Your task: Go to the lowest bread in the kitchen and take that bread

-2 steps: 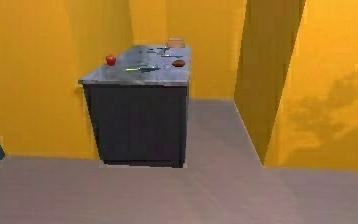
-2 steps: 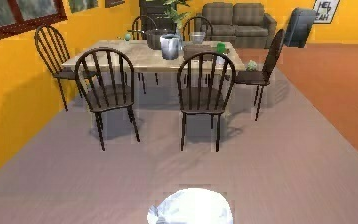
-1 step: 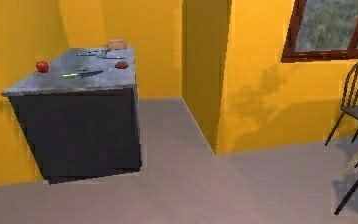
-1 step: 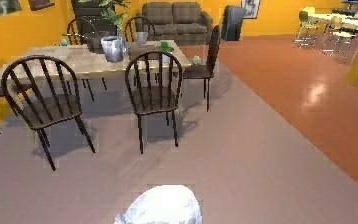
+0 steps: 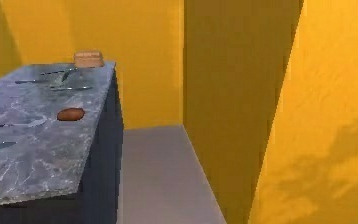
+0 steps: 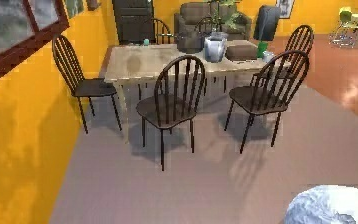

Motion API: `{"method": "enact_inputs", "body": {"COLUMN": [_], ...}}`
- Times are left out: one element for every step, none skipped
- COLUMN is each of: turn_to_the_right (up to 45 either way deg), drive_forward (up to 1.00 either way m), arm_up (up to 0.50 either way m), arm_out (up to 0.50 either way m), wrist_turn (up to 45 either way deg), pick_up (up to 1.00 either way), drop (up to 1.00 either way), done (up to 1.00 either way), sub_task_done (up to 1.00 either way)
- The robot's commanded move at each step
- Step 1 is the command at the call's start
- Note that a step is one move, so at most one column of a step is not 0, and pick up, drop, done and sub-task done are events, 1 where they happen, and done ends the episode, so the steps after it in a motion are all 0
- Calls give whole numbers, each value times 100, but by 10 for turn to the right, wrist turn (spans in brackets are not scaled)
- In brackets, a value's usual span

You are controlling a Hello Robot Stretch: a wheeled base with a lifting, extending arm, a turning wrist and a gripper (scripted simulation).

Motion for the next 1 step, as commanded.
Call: {"method": "enact_inputs", "body": {"turn_to_the_right": [90], "drive_forward": [0], "arm_up": [0], "arm_out": [0], "wrist_turn": [0], "pick_up": [0], "drop": [0], "done": [0], "sub_task_done": [0]}}
